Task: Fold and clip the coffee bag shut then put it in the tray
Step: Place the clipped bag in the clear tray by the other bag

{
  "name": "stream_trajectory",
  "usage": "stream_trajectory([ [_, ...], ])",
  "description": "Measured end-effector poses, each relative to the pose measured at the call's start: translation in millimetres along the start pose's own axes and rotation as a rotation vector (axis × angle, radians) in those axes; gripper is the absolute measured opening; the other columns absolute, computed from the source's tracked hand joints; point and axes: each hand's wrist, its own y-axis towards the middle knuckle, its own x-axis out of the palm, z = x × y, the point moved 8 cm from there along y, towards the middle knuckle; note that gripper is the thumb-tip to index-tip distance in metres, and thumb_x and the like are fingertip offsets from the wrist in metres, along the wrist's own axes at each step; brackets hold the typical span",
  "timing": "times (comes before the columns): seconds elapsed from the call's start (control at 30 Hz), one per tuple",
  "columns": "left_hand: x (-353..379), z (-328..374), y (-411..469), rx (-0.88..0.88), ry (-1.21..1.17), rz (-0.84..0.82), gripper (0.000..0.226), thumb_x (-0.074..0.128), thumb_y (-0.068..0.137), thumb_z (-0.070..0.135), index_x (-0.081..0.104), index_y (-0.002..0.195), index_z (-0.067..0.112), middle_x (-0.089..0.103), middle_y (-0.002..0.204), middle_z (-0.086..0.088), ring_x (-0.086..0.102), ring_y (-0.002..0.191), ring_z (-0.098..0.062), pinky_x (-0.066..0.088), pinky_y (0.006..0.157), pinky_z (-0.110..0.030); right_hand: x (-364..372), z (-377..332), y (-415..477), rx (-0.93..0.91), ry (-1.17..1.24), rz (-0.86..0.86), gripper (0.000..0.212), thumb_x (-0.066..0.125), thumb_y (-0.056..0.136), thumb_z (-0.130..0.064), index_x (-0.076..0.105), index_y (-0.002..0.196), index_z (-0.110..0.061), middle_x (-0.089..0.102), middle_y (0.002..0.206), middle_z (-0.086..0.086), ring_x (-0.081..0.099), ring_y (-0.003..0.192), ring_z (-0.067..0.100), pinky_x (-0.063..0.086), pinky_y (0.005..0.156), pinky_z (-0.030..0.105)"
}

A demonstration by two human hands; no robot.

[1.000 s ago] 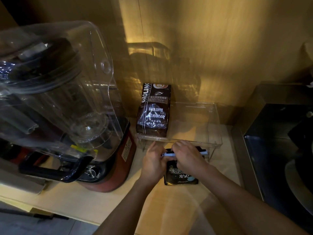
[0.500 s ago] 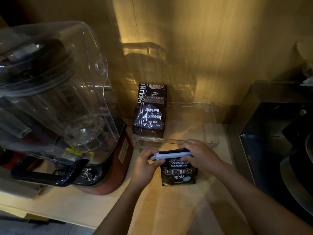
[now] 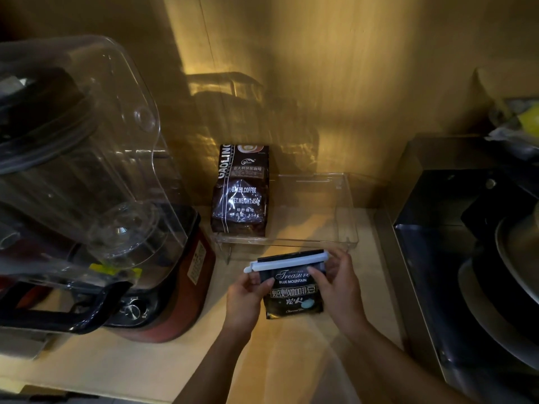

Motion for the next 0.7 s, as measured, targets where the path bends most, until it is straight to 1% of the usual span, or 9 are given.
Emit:
stream_trajectory([
  [0.07, -1, 0, 0, 0.020, 0.022, 0.016, 0.015, 0.065, 0.078, 0.007, 0.055, 0.068, 0.012, 0.065, 0.068, 0.004, 0.065, 0.067, -0.004, 0.051, 0.053, -0.015, 5, 9, 0, 0.077, 0.066, -0.024, 0.028, 0.064, 0.080, -0.024, 0.048, 0.103, -0.020, 0.059, 0.083, -0.011, 0.059, 0.078, 0.005, 0.049, 0.063, 0.024],
  [0.13, -1, 2, 0, 0.040, 0.043, 0.024, 0.019, 0.064, 0.079, 0.007, 0.051, 0.066, 0.007, 0.059, 0.062, 0.005, 0.060, 0.060, -0.002, 0.048, 0.050, -0.014, 7, 12, 1, 0.109, 0.093, -0.048, 0.014, 0.064, 0.081, -0.024, 0.053, 0.083, -0.016, 0.062, 0.077, -0.005, 0.061, 0.074, 0.013, 0.047, 0.057, 0.024],
  [0.23, -3, 5, -1, 0.058, 0.061, 0.040, 0.026, 0.062, 0.081, 0.006, 0.050, 0.059, 0.012, 0.056, 0.061, 0.002, 0.057, 0.060, -0.006, 0.047, 0.052, -0.018, 6, 9, 2, 0.102, 0.035, -0.076, 0.021, 0.062, 0.082, -0.023, 0.048, 0.068, -0.016, 0.062, 0.075, 0.004, 0.060, 0.072, 0.019, 0.047, 0.054, 0.029],
  [0.3, -3, 9, -2, 0.068, 0.059, 0.058, 0.029, 0.060, 0.082, 0.006, 0.048, 0.057, 0.013, 0.054, 0.062, -0.003, 0.054, 0.063, -0.013, 0.046, 0.057, -0.027, 5, 2, 1, 0.053, -0.091, -0.084, 0.023, 0.059, 0.084, -0.023, 0.045, 0.068, -0.015, 0.062, 0.079, 0.010, 0.058, 0.074, 0.024, 0.050, 0.062, 0.041],
  [0.4, -1, 27, -5, 0.124, 0.026, 0.089, 0.029, 0.058, 0.083, 0.004, 0.046, 0.057, 0.011, 0.051, 0.063, -0.006, 0.050, 0.062, -0.013, 0.044, 0.058, -0.026, 1, -17, -1, -0.062, -0.190, -0.051, 0.024, 0.057, 0.086, -0.024, 0.041, 0.069, -0.017, 0.055, 0.076, 0.006, 0.053, 0.072, 0.022, 0.044, 0.061, 0.036],
  [0.5, -2, 59, -7, 0.229, 0.021, 0.105, 0.025, 0.060, 0.081, 0.001, 0.048, 0.059, 0.001, 0.048, 0.061, -0.009, 0.047, 0.056, -0.006, 0.041, 0.054, -0.018, -10, -43, 3, -0.131, -0.157, -0.051, 0.021, 0.056, 0.085, -0.023, 0.043, 0.071, -0.016, 0.056, 0.078, 0.007, 0.053, 0.074, 0.023, 0.047, 0.064, 0.041],
  [0.57, -3, 85, -9, 0.290, 0.036, 0.100, 0.023, 0.061, 0.080, 0.002, 0.051, 0.059, 0.001, 0.051, 0.062, -0.009, 0.048, 0.060, -0.011, 0.042, 0.057, -0.024, -23, -62, 7, -0.184, -0.119, -0.027, 0.017, 0.057, 0.084, -0.021, 0.047, 0.073, -0.014, 0.058, 0.079, 0.009, 0.055, 0.075, 0.024, 0.048, 0.066, 0.045],
  [0.63, 0, 115, -9, 0.350, 0.061, 0.078, 0.024, 0.061, 0.081, 0.005, 0.053, 0.058, 0.010, 0.056, 0.065, -0.006, 0.052, 0.064, -0.014, 0.046, 0.059, -0.027, -38, -85, 13, -0.244, -0.074, 0.024, 0.014, 0.060, 0.082, -0.019, 0.051, 0.075, -0.011, 0.059, 0.078, 0.010, 0.056, 0.073, 0.027, 0.048, 0.065, 0.046],
  [0.7, 8, 145, -7, 0.388, 0.078, 0.058, 0.024, 0.061, 0.081, 0.008, 0.052, 0.059, 0.011, 0.055, 0.069, -0.013, 0.051, 0.066, -0.019, 0.045, 0.059, -0.034, -51, -107, 23, -0.294, -0.047, 0.075, 0.013, 0.062, 0.081, -0.018, 0.053, 0.075, -0.011, 0.060, 0.076, 0.010, 0.057, 0.072, 0.029, 0.049, 0.064, 0.047],
])
